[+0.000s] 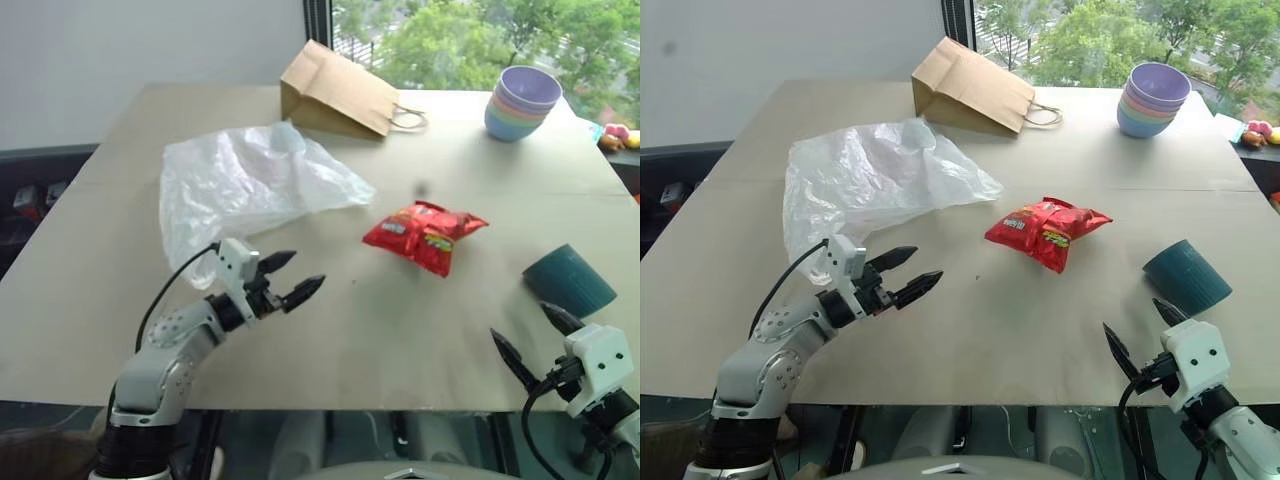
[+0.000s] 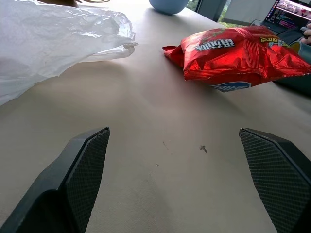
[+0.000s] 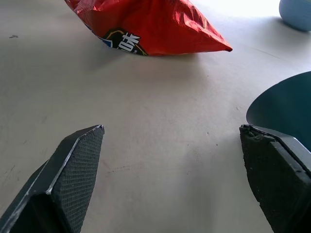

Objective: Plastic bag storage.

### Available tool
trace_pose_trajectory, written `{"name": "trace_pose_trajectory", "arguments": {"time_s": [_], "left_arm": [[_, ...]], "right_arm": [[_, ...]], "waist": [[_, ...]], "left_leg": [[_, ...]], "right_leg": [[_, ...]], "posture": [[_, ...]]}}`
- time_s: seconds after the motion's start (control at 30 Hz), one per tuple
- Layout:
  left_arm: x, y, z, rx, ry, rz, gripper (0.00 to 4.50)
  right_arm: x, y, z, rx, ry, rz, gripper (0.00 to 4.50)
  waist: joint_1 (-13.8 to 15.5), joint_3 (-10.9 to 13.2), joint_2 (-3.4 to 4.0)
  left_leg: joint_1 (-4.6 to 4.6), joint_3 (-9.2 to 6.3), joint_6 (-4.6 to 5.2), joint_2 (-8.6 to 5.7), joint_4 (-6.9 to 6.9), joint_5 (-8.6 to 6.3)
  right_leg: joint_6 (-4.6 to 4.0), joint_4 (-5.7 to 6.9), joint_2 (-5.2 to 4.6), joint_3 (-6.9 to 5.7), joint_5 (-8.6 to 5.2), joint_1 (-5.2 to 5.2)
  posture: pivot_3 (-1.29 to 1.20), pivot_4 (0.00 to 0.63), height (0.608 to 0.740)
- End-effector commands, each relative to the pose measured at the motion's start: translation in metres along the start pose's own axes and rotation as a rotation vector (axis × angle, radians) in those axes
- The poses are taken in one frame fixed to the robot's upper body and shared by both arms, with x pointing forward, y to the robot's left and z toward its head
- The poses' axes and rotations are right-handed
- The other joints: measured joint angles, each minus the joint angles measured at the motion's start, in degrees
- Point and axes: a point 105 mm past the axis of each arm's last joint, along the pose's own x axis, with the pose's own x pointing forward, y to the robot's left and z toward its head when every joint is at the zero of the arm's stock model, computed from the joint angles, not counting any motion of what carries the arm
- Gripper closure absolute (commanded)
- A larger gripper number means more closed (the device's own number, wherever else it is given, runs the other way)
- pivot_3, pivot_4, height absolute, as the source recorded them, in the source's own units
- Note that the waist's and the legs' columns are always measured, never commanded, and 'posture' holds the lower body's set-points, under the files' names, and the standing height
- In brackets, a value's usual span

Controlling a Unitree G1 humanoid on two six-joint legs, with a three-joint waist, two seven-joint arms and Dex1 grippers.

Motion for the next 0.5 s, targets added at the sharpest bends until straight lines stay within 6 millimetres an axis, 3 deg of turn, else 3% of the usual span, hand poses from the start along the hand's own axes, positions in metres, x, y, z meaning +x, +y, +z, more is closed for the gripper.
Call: {"name": "trace_pose_trajectory", "arguments": {"time_s": [0.03,0.17,0.27,0.37,0.5], "left_arm": [[-0.001,-0.002,0.02,0.08,-0.061,0.014,0.04],[0.007,0.017,0.042,0.196,-0.11,0.15,0.04],[0.009,0.041,0.05,0.249,-0.084,0.294,0.04],[0.012,0.06,0.055,0.312,-0.026,0.376,0.04],[0.013,0.082,0.061,0.523,0.079,0.43,0.04]], "right_arm": [[0.005,-0.001,0.009,-0.016,-0.056,-0.005,0.0],[0.013,0.009,0.024,0.002,-0.158,0.054,0.0],[0.015,0.029,0.059,0.003,-0.305,0.174,0.0],[0.014,0.047,0.091,-0.103,-0.443,0.275,0.0],[0.012,0.064,0.12,-0.072,-0.541,0.407,0.0]], "waist": [[-0.05,0.0,0.0],[-0.12,0.0,-0.02],[-0.17,0.0,-0.01],[-0.37,0.02,-0.06],[-0.33,0.02,-0.12]], "left_leg": [[0.0,0.0,0.0,0.0,0.0,0.0],[0.06,-0.03,0.0,0.01,0.03,0.0],[0.09,-0.04,0.0,-0.02,0.03,0.0],[0.07,-0.04,0.01,-0.03,0.02,0.01],[0.09,-0.08,0.01,-0.05,0.03,0.01]], "right_leg": [[0.0,0.0,0.0,0.0,0.0,0.0],[0.0,0.01,0.04,-0.01,0.0,0.04],[0.01,0.04,0.06,0.0,0.0,0.08],[0.01,0.04,0.09,0.01,0.01,0.06],[0.01,0.06,0.13,0.01,0.01,0.08]], "posture": [[0.0,0.15,0.74],[0.0,0.15,0.74],[0.0,0.15,0.74],[0.0,0.15,0.74],[0.0,0.15,0.74]]}}
